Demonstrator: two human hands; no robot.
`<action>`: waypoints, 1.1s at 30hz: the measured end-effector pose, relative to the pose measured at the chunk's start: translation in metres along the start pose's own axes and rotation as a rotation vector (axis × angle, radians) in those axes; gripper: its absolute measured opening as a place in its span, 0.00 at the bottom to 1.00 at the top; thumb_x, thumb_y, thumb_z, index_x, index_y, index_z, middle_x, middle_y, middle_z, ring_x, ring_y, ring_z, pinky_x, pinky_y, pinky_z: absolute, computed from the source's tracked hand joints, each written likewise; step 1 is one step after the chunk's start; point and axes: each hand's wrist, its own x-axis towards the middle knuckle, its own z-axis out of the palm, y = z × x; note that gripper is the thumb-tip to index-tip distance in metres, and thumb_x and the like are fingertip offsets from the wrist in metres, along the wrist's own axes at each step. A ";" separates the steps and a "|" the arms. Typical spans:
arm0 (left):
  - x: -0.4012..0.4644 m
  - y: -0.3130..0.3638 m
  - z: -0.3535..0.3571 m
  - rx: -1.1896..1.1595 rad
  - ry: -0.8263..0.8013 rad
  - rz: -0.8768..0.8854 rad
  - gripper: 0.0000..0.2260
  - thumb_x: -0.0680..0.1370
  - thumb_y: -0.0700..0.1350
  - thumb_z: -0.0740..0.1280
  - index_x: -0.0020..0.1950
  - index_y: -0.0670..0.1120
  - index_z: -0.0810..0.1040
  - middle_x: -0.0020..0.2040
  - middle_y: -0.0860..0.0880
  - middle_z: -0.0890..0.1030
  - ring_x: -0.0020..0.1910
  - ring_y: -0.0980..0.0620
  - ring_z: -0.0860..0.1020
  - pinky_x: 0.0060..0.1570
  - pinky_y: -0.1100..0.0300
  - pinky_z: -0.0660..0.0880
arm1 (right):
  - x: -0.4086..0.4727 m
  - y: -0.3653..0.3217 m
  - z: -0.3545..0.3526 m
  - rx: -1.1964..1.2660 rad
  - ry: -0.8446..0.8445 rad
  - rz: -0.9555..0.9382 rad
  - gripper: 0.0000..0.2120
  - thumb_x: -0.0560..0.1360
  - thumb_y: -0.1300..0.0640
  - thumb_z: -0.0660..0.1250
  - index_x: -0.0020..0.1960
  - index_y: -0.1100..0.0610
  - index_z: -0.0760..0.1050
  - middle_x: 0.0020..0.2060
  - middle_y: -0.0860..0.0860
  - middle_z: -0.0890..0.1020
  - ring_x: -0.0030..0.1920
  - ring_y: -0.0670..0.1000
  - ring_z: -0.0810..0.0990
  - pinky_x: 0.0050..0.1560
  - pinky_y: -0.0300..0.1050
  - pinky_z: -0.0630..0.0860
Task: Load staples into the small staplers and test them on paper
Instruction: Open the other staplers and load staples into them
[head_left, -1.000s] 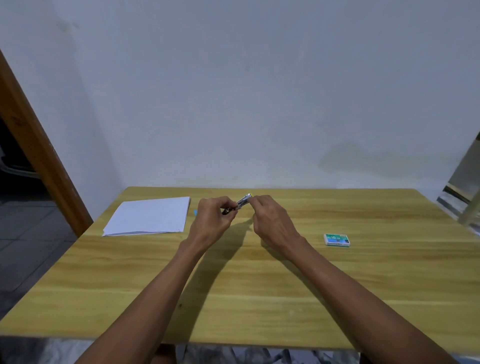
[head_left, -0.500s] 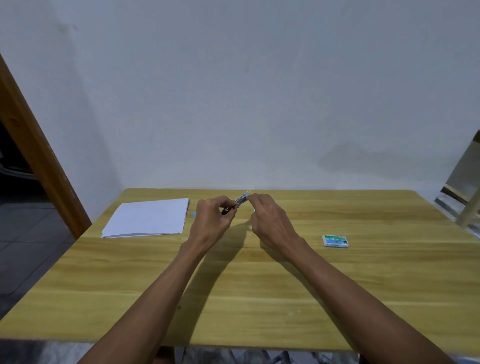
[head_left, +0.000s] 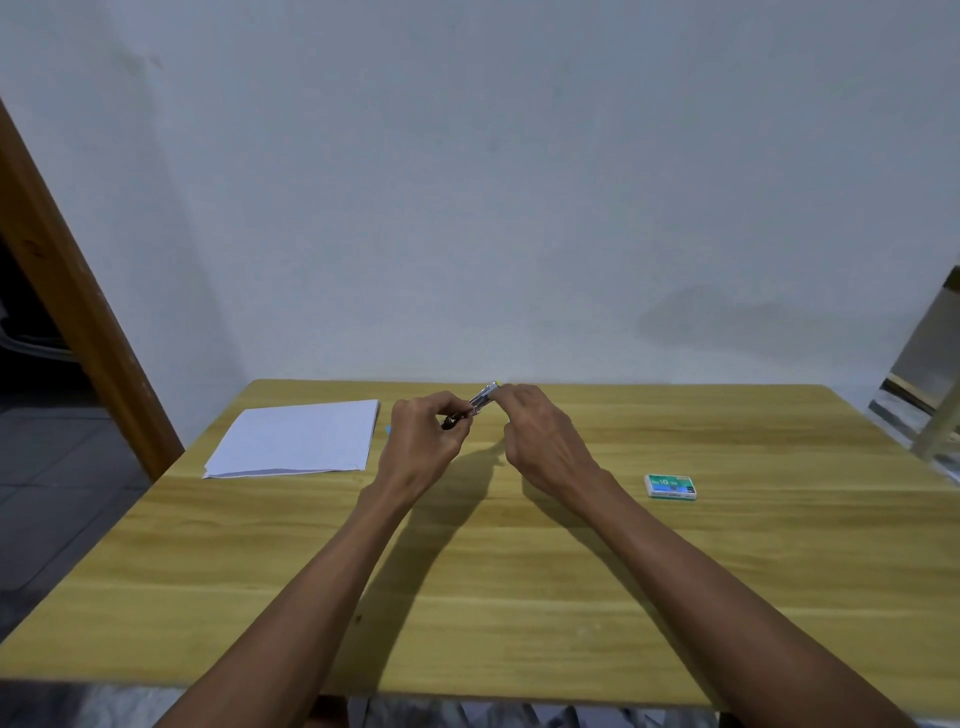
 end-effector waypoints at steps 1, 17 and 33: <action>0.000 -0.001 0.000 -0.017 0.006 -0.007 0.04 0.73 0.36 0.73 0.45 0.44 0.85 0.37 0.57 0.82 0.33 0.64 0.79 0.35 0.69 0.74 | 0.001 0.003 -0.001 0.028 -0.008 0.001 0.25 0.70 0.71 0.59 0.64 0.56 0.74 0.59 0.53 0.79 0.61 0.54 0.75 0.44 0.49 0.77; -0.004 -0.005 0.015 -0.002 0.014 0.005 0.04 0.73 0.38 0.73 0.43 0.46 0.83 0.37 0.55 0.83 0.39 0.59 0.82 0.40 0.61 0.79 | -0.001 -0.005 0.007 -0.262 -0.055 0.041 0.19 0.70 0.68 0.65 0.60 0.66 0.77 0.52 0.59 0.83 0.58 0.58 0.79 0.46 0.50 0.79; -0.007 -0.013 0.015 -0.315 0.051 -0.099 0.06 0.73 0.37 0.75 0.44 0.48 0.81 0.40 0.51 0.85 0.39 0.44 0.82 0.40 0.41 0.79 | 0.010 0.002 -0.018 0.514 0.039 0.363 0.22 0.76 0.68 0.59 0.69 0.58 0.71 0.62 0.53 0.80 0.62 0.46 0.78 0.63 0.46 0.76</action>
